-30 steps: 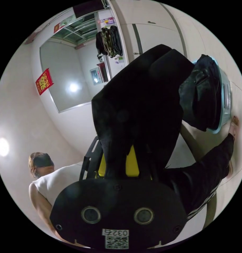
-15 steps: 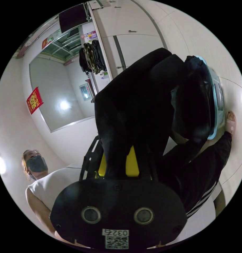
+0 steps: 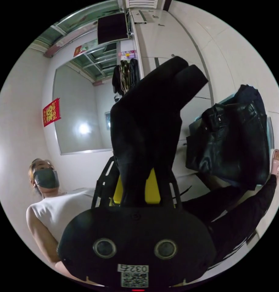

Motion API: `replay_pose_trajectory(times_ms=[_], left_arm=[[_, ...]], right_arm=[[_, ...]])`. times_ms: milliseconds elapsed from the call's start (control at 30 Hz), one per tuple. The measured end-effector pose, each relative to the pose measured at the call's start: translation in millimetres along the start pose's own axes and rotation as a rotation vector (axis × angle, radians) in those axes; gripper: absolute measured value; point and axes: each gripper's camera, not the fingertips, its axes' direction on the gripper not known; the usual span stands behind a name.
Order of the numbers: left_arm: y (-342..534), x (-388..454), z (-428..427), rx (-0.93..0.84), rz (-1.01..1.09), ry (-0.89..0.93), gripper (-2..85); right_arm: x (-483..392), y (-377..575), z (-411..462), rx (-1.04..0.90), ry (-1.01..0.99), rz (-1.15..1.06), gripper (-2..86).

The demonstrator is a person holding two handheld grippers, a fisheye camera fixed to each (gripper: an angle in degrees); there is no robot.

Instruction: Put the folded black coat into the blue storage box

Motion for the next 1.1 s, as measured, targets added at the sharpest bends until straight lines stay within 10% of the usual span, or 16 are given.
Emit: replay_pose_trajectory(times_ms=[300,767,1100], left_arm=[[-1.0,-132.8,139.7,-0.129,-0.458,-0.366,-1.2],[-25.4,14.9,208.8,-0.239,-0.093,-0.591,-1.1],[-14.8,-9.3,248.3,-0.133,-0.254,-0.778,3.5]], right_arm=[[210.4,20.7,-12.3,0.145,0.360,0.500,2.7],[169.2,5.9,-8.7,0.105,0.422,0.385,5.4],[206.1,9.5,-11.2,-0.019,0.471,0.671,10.7]])
